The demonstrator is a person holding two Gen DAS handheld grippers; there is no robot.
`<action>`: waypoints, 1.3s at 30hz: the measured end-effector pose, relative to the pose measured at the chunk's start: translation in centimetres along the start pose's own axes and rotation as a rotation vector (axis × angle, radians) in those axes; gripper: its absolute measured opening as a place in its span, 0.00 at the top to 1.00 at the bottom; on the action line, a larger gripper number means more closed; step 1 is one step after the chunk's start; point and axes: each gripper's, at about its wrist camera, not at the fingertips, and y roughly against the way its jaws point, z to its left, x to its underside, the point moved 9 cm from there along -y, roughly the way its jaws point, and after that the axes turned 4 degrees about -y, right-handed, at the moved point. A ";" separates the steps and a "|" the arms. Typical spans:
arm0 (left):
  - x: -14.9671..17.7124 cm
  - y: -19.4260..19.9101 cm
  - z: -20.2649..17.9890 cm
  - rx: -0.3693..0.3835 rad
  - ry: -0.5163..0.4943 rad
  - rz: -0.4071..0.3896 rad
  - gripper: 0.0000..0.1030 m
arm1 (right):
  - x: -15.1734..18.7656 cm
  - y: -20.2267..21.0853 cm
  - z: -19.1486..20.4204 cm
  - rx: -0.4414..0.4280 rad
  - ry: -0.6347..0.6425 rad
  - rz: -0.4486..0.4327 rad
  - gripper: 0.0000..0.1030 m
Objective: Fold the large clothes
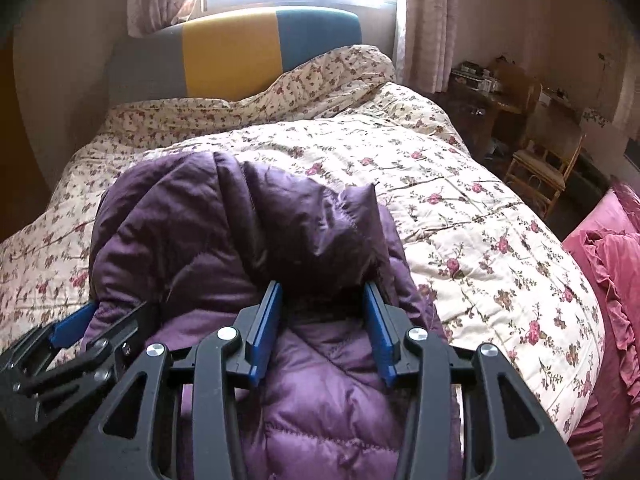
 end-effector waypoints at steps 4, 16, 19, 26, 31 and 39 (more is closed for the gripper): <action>-0.4 0.0 0.0 0.000 -0.008 0.002 0.35 | -0.4 -0.7 -0.4 0.010 -0.017 0.004 0.60; -0.9 -1.8 1.9 -0.081 -0.005 0.038 0.30 | 2.1 -5.0 -2.6 0.029 -0.050 0.112 0.51; -0.3 -3.0 1.8 -0.092 -0.040 0.056 0.30 | 2.5 -5.7 -2.9 0.012 -0.062 0.129 0.51; -0.2 -0.9 2.9 -0.040 0.014 0.031 0.30 | 2.3 -3.9 -3.2 -0.049 -0.076 0.135 0.36; 0.8 2.1 5.2 -0.005 0.133 0.002 0.24 | 2.8 -1.9 -3.9 -0.093 -0.095 0.155 0.16; 4.0 2.7 5.4 0.150 0.238 0.066 0.24 | 4.9 -0.8 -4.3 -0.202 -0.150 0.220 0.24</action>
